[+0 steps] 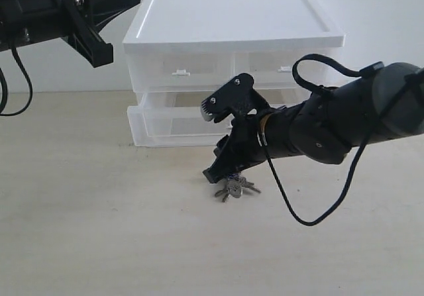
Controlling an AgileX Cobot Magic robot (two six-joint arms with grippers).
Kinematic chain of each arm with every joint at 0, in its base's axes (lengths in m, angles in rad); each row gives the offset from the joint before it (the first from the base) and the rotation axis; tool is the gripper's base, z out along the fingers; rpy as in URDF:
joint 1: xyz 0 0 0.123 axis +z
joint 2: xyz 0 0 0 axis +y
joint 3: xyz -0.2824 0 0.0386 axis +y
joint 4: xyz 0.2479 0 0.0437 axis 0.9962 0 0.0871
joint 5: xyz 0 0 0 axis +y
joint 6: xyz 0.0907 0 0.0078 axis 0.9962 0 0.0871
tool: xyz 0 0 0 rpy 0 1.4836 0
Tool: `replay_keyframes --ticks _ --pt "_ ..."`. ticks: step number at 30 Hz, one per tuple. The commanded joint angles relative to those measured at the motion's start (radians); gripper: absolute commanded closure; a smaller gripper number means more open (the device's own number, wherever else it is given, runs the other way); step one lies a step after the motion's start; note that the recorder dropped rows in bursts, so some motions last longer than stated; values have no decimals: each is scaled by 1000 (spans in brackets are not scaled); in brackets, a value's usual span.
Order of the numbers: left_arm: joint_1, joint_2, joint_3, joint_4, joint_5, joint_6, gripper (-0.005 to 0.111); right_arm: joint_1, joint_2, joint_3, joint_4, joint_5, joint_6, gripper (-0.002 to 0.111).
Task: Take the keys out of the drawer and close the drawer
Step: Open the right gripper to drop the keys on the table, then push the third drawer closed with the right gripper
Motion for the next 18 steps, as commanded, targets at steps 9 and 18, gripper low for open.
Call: replay_keyframes --ticks 9,18 --pt "2 1 2 7 7 -11 102 18 -39 -22 1 210 38 108" --pt "2 1 2 7 7 -11 102 -101 -14 -22 32 -85 85 108"
